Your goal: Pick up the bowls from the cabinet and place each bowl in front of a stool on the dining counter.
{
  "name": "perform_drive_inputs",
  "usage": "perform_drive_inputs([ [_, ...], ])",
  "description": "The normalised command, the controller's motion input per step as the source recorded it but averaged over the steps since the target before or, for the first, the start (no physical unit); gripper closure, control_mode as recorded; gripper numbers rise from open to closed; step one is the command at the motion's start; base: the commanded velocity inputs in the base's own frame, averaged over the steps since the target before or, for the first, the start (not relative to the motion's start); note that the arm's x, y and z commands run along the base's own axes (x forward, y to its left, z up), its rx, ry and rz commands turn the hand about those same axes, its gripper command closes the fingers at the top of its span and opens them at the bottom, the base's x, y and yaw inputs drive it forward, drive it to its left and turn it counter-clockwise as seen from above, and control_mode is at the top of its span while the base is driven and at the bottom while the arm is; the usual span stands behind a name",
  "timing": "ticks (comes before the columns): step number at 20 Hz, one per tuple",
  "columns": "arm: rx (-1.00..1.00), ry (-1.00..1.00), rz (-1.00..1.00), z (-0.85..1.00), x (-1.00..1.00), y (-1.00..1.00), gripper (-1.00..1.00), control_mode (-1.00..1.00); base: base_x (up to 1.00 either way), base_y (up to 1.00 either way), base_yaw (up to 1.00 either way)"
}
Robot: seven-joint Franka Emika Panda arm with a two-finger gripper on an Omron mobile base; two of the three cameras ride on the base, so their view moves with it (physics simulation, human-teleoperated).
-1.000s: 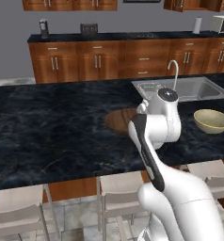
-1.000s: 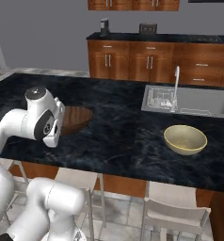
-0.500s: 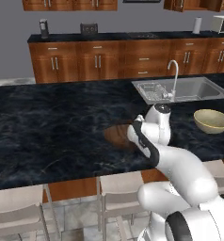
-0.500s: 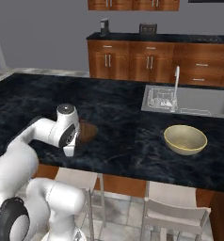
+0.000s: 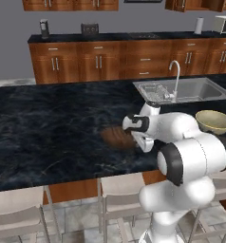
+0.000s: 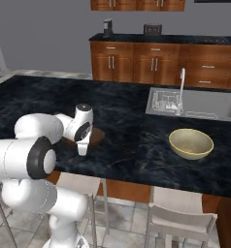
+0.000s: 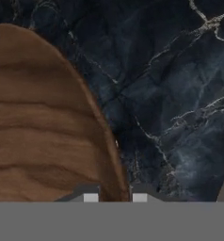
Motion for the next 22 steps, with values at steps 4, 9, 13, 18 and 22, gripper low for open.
perform_drive_inputs([
  [4, 0.0, 0.0, 0.0, -0.37, 0.58, 0.0, 1.0, -1.0, 0.0, 0.0, 0.0],
  [9, 0.0, 0.0, 0.0, -0.41, 0.45, 0.0, 1.0, -1.0, 0.0, 0.0, 0.0],
  [13, 0.0, 0.02, 0.0, -0.26, 0.31, 0.04, 1.0, -1.0, 0.0, 0.0, 0.0],
  [18, 0.0, 0.06, 0.0, -0.11, 0.14, 0.01, -1.0, -1.0, 0.0, 0.0, 0.0],
  [22, 0.0, 0.01, 0.0, 0.0, 0.0, 0.0, -1.0, -1.0, 0.0, 0.0, 0.0],
])
